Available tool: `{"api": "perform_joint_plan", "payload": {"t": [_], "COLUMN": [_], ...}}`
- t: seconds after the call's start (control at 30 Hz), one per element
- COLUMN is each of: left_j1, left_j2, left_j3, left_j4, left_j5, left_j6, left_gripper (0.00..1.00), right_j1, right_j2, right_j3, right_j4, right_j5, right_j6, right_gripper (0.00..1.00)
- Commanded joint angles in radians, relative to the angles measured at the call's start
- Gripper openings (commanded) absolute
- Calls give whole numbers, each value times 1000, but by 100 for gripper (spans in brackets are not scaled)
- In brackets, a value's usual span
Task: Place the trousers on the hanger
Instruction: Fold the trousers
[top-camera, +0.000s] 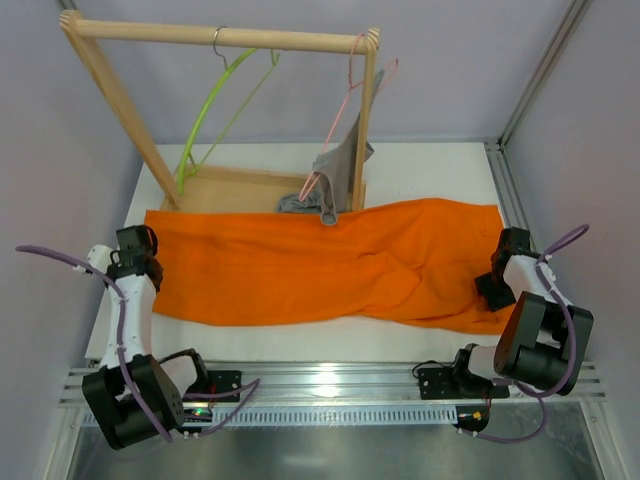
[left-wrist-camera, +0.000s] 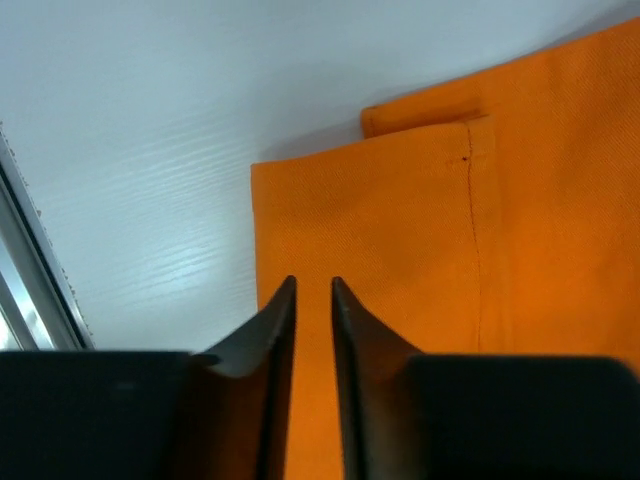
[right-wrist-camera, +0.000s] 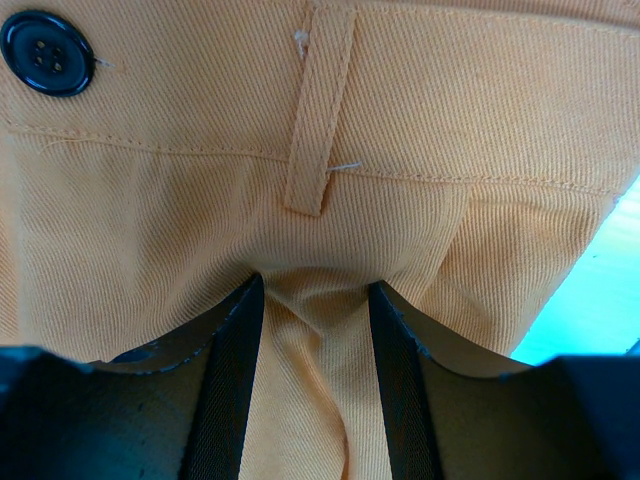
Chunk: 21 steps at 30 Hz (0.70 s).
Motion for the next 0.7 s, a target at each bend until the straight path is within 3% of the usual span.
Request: {"api": "perform_joint_plan", "payload": {"t": [0.0, 0.07, 0.17, 0.37, 0.4, 0.57, 0.67], "left_j1": [5, 5, 7, 5, 7, 7, 1], "left_j2": [-32, -36, -50, -46, -26, 72, 94], "left_j3": [-51, -82, -145, -255, -254, -184, -131], "left_j4": [34, 52, 92, 189, 196, 180, 86], "left_j5": [17, 17, 43, 73, 66, 38, 49], "left_j6": [-13, -22, -25, -94, -102, -104, -128], "left_gripper": [28, 48, 60, 63, 61, 0, 0], "right_j1": [-6, -6, -4, -8, -9, -14, -14], "right_j2": [18, 30, 36, 32, 32, 33, 48], "right_j3": [34, 43, 54, 44, 44, 40, 29], "right_j4": [69, 69, 66, 72, 72, 69, 91], "right_j5": [6, 4, 12, 10, 19, 29, 30], "right_j6": [-5, -16, -30, -31, -36, -27, -24], "right_gripper": [50, 50, 49, 49, 49, 49, 49]}}
